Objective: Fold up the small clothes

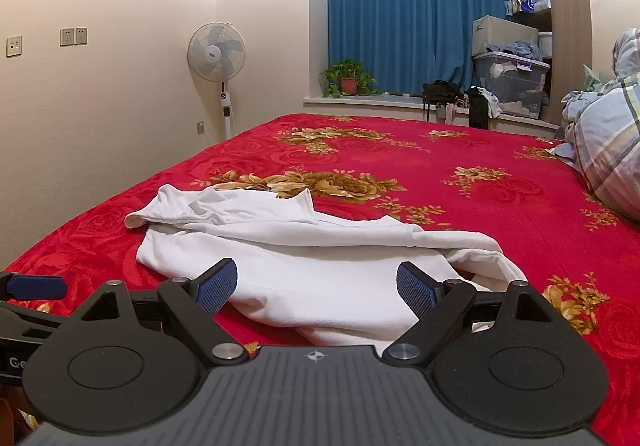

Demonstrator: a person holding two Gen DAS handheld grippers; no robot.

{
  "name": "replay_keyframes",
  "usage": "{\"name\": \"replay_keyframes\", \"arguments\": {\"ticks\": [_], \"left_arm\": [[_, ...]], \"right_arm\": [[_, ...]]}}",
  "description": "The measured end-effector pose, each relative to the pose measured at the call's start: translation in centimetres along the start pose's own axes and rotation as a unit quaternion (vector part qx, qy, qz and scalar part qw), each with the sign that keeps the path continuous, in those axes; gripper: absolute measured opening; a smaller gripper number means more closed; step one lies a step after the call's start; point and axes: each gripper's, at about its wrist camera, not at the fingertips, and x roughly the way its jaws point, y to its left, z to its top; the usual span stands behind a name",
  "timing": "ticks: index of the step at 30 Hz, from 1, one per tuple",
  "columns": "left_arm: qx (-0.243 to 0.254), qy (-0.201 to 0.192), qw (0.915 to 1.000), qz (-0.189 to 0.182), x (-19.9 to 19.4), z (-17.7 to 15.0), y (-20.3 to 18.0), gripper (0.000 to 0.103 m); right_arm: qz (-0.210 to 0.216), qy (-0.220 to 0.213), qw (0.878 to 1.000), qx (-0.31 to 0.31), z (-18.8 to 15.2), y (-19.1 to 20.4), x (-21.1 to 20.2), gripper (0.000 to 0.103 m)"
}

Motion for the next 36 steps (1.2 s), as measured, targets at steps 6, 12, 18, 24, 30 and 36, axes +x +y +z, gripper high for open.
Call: {"name": "replay_keyframes", "arguments": {"ticks": [6,12,18,24,30,36], "left_arm": [[0.007,-0.03,0.9995,-0.001,-0.6,-0.2,0.3,0.07],[-0.003,-0.03,0.9991,-0.031,-0.9,1.9,2.6,0.058],[-0.007,0.02,0.9992,-0.033,3.1,4.7,5.5,0.058],[-0.073,0.129,0.9863,-0.072,11.8,5.4,9.5,0.058],[-0.17,0.165,0.9627,-0.132,17.4,4.3,11.1,0.059],[-0.237,0.162,0.9489,-0.132,20.3,4.4,10.4,0.059]], "right_arm": [[-0.022,-0.023,0.999,0.009,0.9,-1.0,0.2,0.06],[-0.024,-0.053,0.998,0.033,5.4,-6.7,0.2,0.052],[0.025,0.002,0.999,-0.021,7.8,-11.5,5.1,0.058],[0.034,0.212,0.977,0.012,1.5,-14.8,14.8,0.06],[0.015,0.26,0.966,0.012,-1.2,-16.4,19.2,0.062],[0.011,0.25,0.968,-0.002,-1.4,-16.0,19.1,0.041]]}}
